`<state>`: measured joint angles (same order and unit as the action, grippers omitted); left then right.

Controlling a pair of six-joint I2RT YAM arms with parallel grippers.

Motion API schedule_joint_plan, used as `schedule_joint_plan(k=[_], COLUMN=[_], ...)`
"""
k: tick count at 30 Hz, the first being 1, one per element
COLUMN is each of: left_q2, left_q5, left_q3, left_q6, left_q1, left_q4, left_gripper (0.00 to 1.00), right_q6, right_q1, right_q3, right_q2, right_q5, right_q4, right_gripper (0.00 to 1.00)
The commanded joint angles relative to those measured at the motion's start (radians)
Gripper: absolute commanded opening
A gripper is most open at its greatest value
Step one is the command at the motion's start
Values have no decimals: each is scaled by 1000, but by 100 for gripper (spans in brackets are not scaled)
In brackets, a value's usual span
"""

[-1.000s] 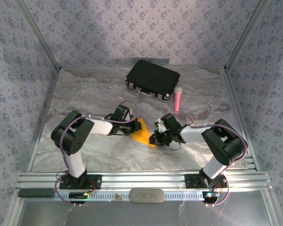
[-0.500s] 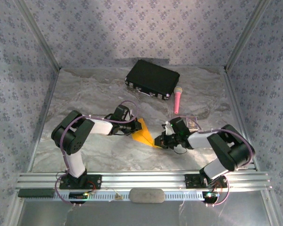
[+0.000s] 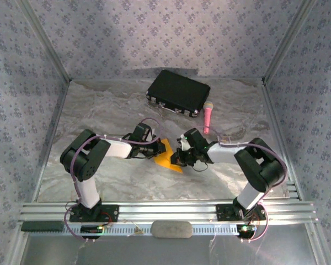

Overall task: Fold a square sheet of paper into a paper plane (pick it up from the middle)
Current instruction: Fourth fold the wing at the center of the table.

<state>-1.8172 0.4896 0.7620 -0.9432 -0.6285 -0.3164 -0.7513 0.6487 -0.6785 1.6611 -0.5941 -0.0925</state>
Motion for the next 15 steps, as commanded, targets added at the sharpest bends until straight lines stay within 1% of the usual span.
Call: schedule_joint_plan(k=[1, 6, 15], left_q2=[-44, -51, -60], left_q5=[-62, -60, -56], left_q3=[-33, -31, -29], left_q6=[23, 26, 25], left_q1=[13, 14, 16], left_q4=[89, 90, 89], left_gripper=[0, 0, 0], right_q6=[-1, -26, -7], right_q1=[-3, -8, -52], right_q3=[56, 168, 293], right_q2=[17, -52, -179], right_q5=[19, -6, -5], right_q4=[9, -49, -5], right_gripper=[0, 0, 0])
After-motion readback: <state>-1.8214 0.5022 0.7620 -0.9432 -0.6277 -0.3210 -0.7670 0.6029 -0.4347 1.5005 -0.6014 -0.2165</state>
